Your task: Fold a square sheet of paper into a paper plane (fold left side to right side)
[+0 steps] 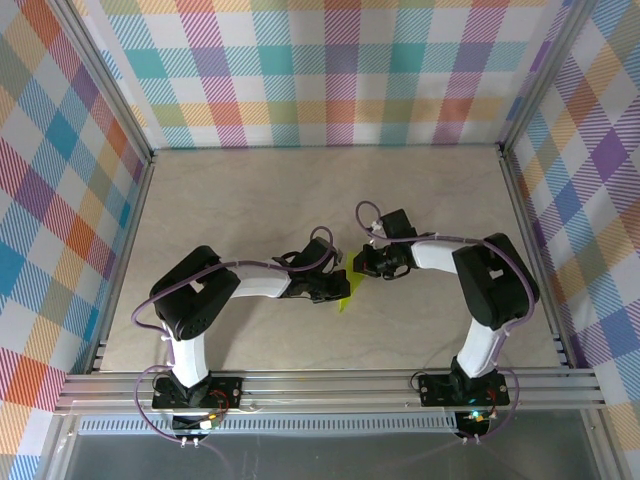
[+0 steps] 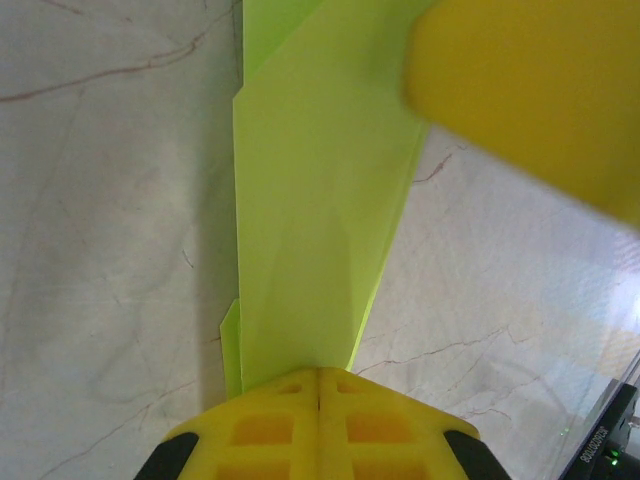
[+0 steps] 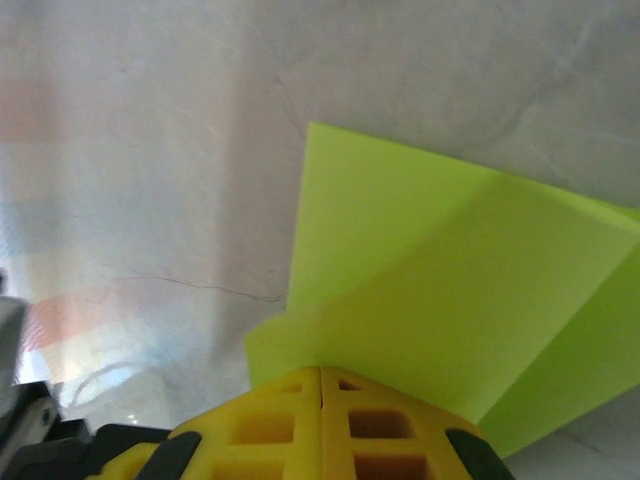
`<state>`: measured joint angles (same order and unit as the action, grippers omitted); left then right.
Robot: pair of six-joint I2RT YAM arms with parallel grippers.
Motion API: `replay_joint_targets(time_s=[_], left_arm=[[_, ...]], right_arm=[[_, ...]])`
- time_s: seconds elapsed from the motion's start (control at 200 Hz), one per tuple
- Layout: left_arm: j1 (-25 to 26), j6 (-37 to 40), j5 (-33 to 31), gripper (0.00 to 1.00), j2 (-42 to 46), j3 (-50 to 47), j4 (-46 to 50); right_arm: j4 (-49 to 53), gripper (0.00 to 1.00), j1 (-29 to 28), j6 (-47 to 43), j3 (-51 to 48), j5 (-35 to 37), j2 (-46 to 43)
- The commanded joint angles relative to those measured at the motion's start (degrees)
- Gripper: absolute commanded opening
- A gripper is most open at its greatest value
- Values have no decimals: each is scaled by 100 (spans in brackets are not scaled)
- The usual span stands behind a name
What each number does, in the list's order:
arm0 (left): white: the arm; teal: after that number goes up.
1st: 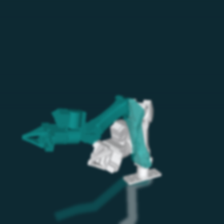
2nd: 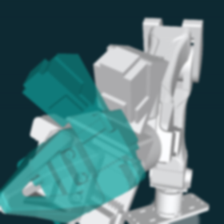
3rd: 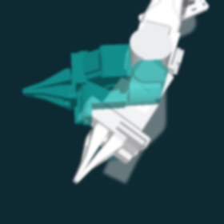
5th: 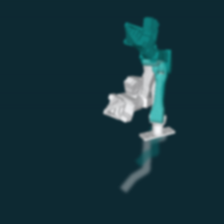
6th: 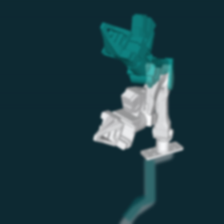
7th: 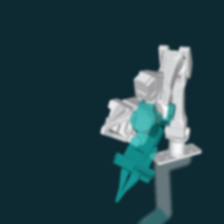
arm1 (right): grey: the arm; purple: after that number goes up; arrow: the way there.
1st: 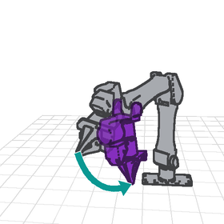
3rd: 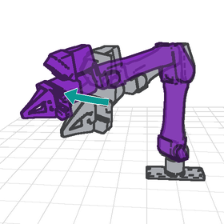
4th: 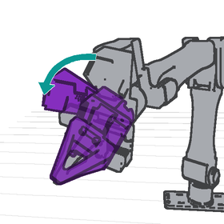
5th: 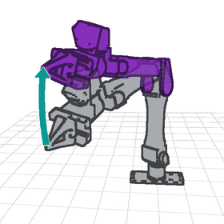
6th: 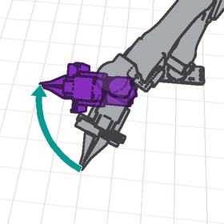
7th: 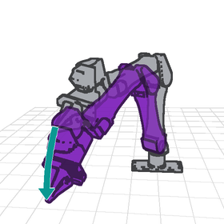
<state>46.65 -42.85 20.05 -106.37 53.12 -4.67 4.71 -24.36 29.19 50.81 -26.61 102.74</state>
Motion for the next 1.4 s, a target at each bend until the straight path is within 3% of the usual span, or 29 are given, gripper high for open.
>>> replay_joint_targets(time_s=[0.0,0.215,0.505,1.395], left_arm=[[73,-74,-441,0,-446,-262,1334],[77,-135,-529,0,-472,-270,1537],[75,-158,-498,0,-543,-268,1574],[75,-186,-528,0,-499,-326,1502]], right_arm=[[-83,0,10,-107,151,38,169],[-79,0,189,-295,21,338,286],[-134,0,491,-397,88,206,387],[298,0,1292,-573,1065,178,831]])
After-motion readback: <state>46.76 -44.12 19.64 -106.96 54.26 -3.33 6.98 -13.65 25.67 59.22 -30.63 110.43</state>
